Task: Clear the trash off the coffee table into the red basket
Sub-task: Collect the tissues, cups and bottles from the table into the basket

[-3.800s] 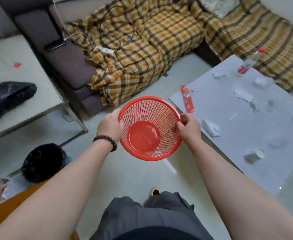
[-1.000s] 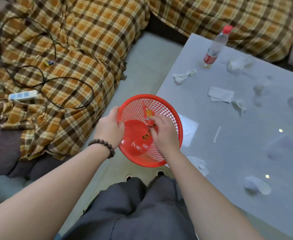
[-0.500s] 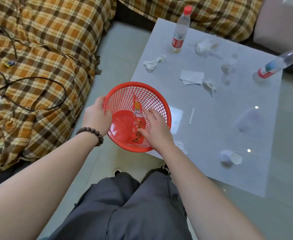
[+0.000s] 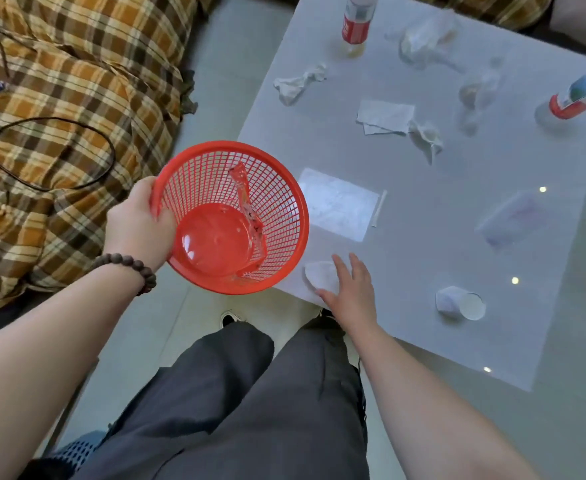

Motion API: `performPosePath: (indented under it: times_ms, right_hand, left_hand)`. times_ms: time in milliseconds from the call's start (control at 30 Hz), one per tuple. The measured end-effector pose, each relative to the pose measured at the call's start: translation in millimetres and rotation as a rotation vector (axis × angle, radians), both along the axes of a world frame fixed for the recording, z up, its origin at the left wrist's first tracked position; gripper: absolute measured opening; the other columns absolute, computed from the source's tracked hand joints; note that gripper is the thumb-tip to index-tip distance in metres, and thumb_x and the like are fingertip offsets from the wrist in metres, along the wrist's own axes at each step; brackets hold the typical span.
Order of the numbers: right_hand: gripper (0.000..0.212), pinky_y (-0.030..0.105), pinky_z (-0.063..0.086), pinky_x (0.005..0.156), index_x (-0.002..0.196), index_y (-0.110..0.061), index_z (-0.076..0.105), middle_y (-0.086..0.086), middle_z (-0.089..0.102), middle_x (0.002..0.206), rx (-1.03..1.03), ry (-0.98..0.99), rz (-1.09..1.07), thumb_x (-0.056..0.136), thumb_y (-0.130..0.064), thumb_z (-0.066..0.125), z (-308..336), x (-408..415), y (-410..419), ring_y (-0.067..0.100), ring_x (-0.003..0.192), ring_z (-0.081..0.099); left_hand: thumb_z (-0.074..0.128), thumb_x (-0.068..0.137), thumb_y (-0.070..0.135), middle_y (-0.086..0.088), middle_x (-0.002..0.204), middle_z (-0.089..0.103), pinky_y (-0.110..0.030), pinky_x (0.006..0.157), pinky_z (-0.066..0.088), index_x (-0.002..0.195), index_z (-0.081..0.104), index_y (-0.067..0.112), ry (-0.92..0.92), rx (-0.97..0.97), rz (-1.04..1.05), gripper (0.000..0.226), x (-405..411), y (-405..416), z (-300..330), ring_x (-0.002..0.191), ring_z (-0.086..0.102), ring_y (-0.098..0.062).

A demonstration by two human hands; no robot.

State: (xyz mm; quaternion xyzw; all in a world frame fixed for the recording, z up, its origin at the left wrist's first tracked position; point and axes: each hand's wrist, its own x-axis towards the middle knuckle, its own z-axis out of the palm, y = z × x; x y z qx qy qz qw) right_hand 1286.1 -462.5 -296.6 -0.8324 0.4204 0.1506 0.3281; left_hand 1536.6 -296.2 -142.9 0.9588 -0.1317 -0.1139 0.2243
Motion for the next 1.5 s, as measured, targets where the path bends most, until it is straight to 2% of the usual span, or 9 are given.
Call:
performPosePath:
  times_ms: [200,333,533,800,933,1100,1267,1400,1500]
  right_hand:
    - [0.051,0.04,0.027,0.112,0.14,-0.021,0.04,0.009,0.029,0.152,-0.132,0.072,0.109,0.091,-0.029,0.055,-50.8,-5.2,13.2,0.032,0.138,0.023]
    - [0.027,0.036,0.042,0.089,0.114,-0.011,0.062,0.01,0.054,0.127,-0.172,-0.061,0.026,0.09,-0.012,0.051,-55.8,1.5,12.7,0.03,0.113,0.044]
    - [0.019,0.027,0.032,0.068,0.099,-0.005,0.064,0.006,0.059,0.103,-0.106,-0.222,-0.088,0.092,-0.013,0.049,-23.3,6.5,4.2,0.021,0.095,0.047]
    - [0.012,0.022,0.035,0.071,0.091,-0.009,0.061,0.001,0.06,0.098,-0.14,-0.558,-0.261,0.091,-0.017,0.051,87.6,23.7,-7.0,0.017,0.093,0.051]
    - [0.012,0.014,0.033,0.072,0.092,-0.011,0.059,-0.001,0.06,0.098,-0.157,-0.705,-0.146,0.089,-0.019,0.051,132.7,40.7,-4.9,0.013,0.092,0.05]
    - [0.015,0.027,0.041,0.083,0.098,-0.008,0.061,0.002,0.057,0.107,-0.144,-0.568,0.092,0.091,-0.016,0.051,136.8,47.6,-12.0,0.016,0.1,0.047]
    - [0.041,0.04,0.032,0.111,0.132,-0.012,0.049,0.008,0.04,0.145,-0.083,-0.288,0.257,0.092,-0.021,0.051,122.0,37.0,-27.2,0.025,0.132,0.034]
    - [0.048,0.043,0.026,0.115,0.141,-0.018,0.037,0.006,0.027,0.154,-0.073,-0.212,0.341,0.095,-0.025,0.048,112.2,34.4,-39.9,0.025,0.14,0.023]
    - [0.048,0.043,0.025,0.115,0.142,-0.019,0.036,0.005,0.027,0.154,-0.055,-0.251,0.348,0.095,-0.024,0.046,105.3,34.4,-50.7,0.024,0.141,0.021]
  left_hand:
    - [0.048,0.084,0.023,0.006,0.092,0.061,-0.031,0.075,0.042,0.124,0.054,0.03,-0.03,0.03,0.006,0.041,-1.2,16.3,-15.2,0.082,0.056,-0.017]
    - [0.047,0.085,0.026,0.004,0.09,0.062,-0.033,0.072,0.043,0.123,0.05,0.031,-0.065,0.059,0.001,0.039,-5.2,28.9,-15.0,0.076,0.056,-0.017]
    - [0.05,0.087,0.014,0.002,0.091,0.059,-0.031,0.078,0.04,0.127,0.056,0.022,-0.037,0.043,0.011,0.041,-15.3,27.2,-5.7,0.081,0.053,-0.017]
    - [0.05,0.088,0.015,-0.008,0.092,0.065,-0.032,0.074,0.038,0.125,0.057,0.019,0.026,-0.01,0.033,0.037,-32.2,19.7,8.4,0.08,0.055,-0.024]
    - [0.051,0.09,0.016,-0.015,0.097,0.069,-0.033,0.073,0.042,0.126,0.057,0.02,0.073,-0.061,0.004,0.036,-47.1,2.4,16.6,0.087,0.063,-0.035]
    - [0.05,0.093,0.013,-0.02,0.104,0.069,-0.03,0.07,0.04,0.134,0.053,0.018,0.138,-0.11,-0.048,0.042,-74.5,-35.0,20.6,0.077,0.059,-0.028]
    - [0.052,0.089,0.008,-0.017,0.108,0.07,-0.035,0.081,0.045,0.131,0.054,0.017,0.122,-0.197,-0.097,0.042,-106.2,-65.5,24.0,0.098,0.063,-0.037]
    - [0.052,0.09,0.01,-0.013,0.107,0.07,-0.034,0.083,0.048,0.129,0.055,0.018,0.137,-0.224,-0.082,0.039,-117.4,-81.7,18.6,0.098,0.064,-0.034]
    - [0.051,0.092,0.013,-0.014,0.111,0.069,-0.044,0.087,0.052,0.131,0.054,0.02,0.17,-0.194,-0.018,0.04,-120.4,-85.6,10.8,0.101,0.063,-0.035]
